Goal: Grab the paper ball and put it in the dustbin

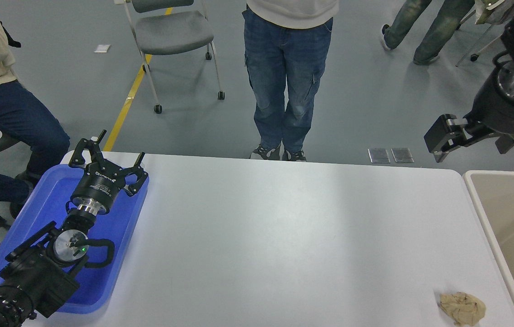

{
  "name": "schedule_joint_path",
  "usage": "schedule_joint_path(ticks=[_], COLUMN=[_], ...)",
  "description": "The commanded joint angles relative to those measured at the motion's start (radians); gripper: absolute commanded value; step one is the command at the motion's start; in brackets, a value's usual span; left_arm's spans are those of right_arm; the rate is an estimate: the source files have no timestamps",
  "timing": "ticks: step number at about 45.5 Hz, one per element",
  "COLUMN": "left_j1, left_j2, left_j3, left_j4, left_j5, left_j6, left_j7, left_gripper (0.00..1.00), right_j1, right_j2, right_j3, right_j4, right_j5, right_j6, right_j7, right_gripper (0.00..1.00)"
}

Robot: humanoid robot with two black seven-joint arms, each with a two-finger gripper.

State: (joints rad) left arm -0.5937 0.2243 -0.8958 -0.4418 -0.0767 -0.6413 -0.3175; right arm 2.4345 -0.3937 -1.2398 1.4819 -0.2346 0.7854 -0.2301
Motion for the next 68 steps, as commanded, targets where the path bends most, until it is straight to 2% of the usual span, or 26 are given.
schedule_joint_path(ticks=[1,68], left_j1=[0.0,0.0], left_j2=[0.0,0.0], left_j3=[0.0,-0.002], left_j4=[0.0,0.0], left_j5=[0.0,-0.002], left_j6=[0.0,-0.001], left_j7=[0.0,0.0], left_gripper=[1.0,1.0], right_j1=[0.0,0.012], right_j2=[-0.005,-0.028], right_j3=[0.002,-0.035], right_j4=[0.0,-0.005], right_j5=[0.0,0.001], right_j6=[0.0,0.0], right_j7=[0.0,0.0], right_gripper=[1.0,1.0])
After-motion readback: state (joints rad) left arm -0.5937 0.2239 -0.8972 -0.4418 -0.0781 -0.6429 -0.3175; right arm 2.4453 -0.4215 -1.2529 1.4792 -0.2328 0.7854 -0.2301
